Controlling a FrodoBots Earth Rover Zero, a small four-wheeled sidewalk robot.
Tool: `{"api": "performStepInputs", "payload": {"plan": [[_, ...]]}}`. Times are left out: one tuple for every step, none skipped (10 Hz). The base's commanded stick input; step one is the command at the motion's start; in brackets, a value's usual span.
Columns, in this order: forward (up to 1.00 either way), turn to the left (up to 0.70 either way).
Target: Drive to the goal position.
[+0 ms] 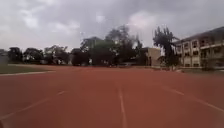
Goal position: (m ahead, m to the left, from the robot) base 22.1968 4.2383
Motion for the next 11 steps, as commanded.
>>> {"api": "performStepInputs", "payload": {"plan": [[0.45,0.00],[0.45,0.00],[0.45,0.00],[0.45,0.00],[0.45,0.00],[0.45,0.00],[0.45,0.00],[0.45,0.00],[0.45,0.00],[0.45,0.00],[0.45,0.00]]}}
